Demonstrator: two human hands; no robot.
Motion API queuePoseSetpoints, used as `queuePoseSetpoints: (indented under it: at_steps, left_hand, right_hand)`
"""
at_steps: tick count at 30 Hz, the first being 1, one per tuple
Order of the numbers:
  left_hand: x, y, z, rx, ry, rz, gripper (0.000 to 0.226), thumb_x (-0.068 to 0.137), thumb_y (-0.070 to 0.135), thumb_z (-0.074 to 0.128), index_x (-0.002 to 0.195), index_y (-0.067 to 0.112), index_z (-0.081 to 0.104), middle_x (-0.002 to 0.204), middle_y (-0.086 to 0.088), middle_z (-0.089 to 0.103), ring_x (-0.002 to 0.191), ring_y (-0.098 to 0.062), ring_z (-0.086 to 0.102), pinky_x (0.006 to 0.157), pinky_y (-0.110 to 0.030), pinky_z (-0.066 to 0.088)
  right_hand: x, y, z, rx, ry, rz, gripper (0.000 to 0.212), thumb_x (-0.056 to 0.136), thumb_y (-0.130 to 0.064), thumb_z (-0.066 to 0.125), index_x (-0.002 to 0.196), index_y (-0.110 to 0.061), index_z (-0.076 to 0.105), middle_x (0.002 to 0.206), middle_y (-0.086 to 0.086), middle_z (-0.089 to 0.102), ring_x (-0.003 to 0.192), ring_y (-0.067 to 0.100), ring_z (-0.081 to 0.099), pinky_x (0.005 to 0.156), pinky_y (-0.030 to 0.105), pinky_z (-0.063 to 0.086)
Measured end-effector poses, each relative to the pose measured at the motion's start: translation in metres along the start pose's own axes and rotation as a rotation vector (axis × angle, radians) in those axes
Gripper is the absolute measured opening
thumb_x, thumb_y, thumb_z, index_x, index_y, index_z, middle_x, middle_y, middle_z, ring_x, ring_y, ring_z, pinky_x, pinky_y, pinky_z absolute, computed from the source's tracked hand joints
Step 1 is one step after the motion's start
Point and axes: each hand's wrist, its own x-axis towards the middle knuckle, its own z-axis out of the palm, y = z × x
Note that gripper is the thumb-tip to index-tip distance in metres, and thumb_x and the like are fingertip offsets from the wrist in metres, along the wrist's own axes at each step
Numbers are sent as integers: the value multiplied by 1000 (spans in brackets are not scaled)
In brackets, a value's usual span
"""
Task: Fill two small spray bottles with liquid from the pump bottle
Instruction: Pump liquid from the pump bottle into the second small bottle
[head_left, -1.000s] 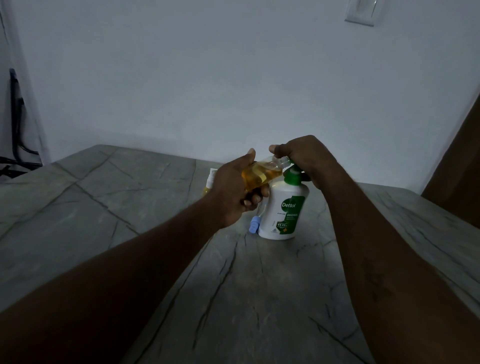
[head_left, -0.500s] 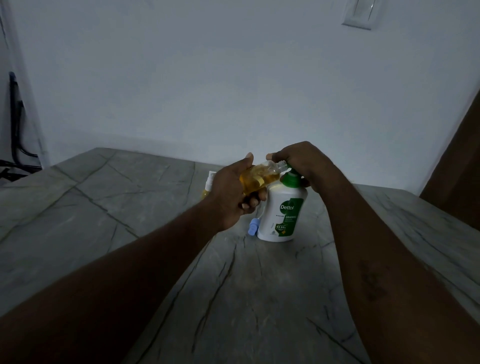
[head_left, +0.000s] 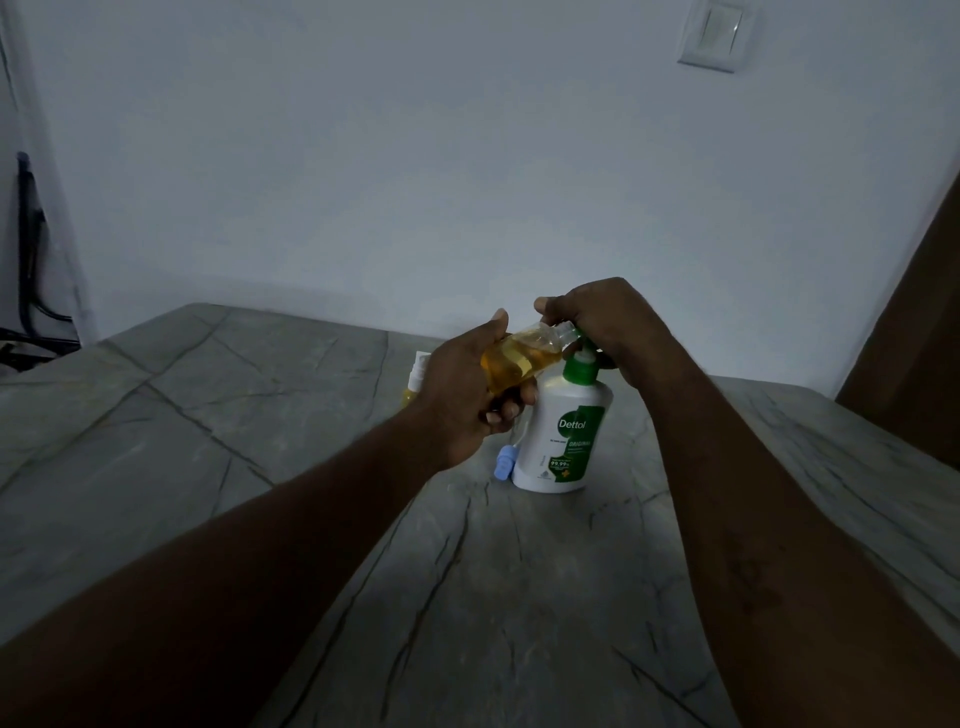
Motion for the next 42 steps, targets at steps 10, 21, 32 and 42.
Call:
queuePoseSetpoints:
  at_steps: [10,21,32,42]
  left_hand:
    - [-1,-2,-4,17,10,-41,54,101,56,45,100,5,65,64,-13,60,43,-16,44,42,-22,25]
    - [-2,1,1,-11,-12,-4,53,101,56,45,100,8,66,65,-13,60,46,-16,43,43,-22,28]
    - [-4,-3,-2,-1,-14,-35,54,102,55,43,89,9,67,62,-12,60,43,-16,43,43,-23,23]
    - [-2,0,1,-18,-11,-2,53,101,56,45,100,7,67,64,-12,59,46,-16,42,42,-23,26]
  right_hand:
    - [-4,5,5,60,-101,90,21,87,-34,78,91,-14,76,101,7,73,81,19,64,70,31,49]
    - [-1,1,0,73,-18,28,31,84,-42,79,85,-12,75,86,7,72,78,24,66,73,39,57]
    - [-3,6,6,74,-121,119,35,84,-37,79,107,-12,79,104,8,75,85,21,67,71,32,51]
    - [2,2,-2,31,-40,15,32,83,-48,78,83,-17,78,81,3,72,70,20,65,65,31,53]
